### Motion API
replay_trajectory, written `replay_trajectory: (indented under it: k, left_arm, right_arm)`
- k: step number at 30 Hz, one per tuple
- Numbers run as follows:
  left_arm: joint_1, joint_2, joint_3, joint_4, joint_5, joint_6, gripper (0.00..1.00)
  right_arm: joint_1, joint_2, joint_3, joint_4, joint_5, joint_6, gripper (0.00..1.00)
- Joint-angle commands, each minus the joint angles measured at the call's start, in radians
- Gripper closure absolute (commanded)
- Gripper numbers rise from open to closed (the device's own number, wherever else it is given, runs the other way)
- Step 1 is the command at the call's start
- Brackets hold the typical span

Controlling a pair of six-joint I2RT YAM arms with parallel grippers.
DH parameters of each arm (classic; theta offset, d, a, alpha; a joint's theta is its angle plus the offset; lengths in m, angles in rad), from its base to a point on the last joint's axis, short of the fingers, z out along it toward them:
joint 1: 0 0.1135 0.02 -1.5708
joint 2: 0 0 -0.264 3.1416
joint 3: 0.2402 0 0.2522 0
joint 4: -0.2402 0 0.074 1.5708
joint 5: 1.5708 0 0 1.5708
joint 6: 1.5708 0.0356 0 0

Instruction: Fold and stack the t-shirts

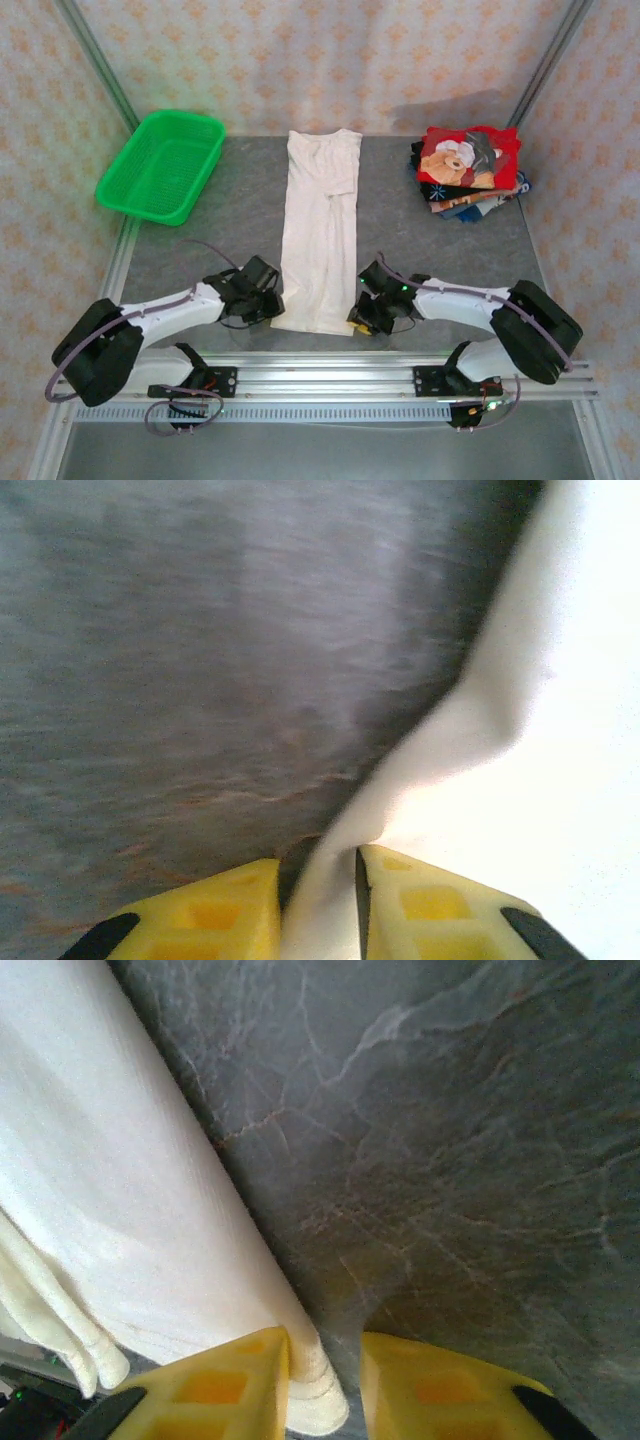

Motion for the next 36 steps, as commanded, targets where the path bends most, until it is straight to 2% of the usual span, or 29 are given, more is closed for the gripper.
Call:
replay_trajectory:
  k: [1,6,11,17,24,32,36]
  left_arm:
    - [-0.067,0.038,0.046,0.226,0.186,-0.027,0.77]
    - [-0.094,-0.009,0.047,0.178,0.172,-0.041,0.88]
    - [-0.099,-0.12,0.001,0.078,0.125,-0.041,0.99]
    - [-0.1,-0.268,-0.063,-0.016,0.057,-0.078,1.0]
    - [-0.123,-0.362,-0.097,-0.049,0.028,-0.13,1.0]
    - [-0.259,-0.398,-0.08,-0.086,-0.056,-0.213,1.0]
    - [-0.288,-0.448,-0.04,-0.156,-0.104,-0.244,1.0]
  right_arm:
    - [0.048,0.095,0.043,0.356,-0.073,-0.027,0.8]
    - [0.049,0.086,0.059,0.321,-0.093,-0.035,0.94]
    - [0.049,0.012,0.03,0.257,-0.079,-0.038,1.0]
    - [0.049,-0.113,-0.04,0.187,-0.06,-0.025,1.0]
    - [0.051,-0.251,-0.097,0.105,-0.06,-0.007,1.0]
    - [0.079,-0.383,-0.137,0.028,-0.046,0.034,1.0]
    - [0.085,-0.452,-0.145,-0.014,-0.028,0.054,1.0]
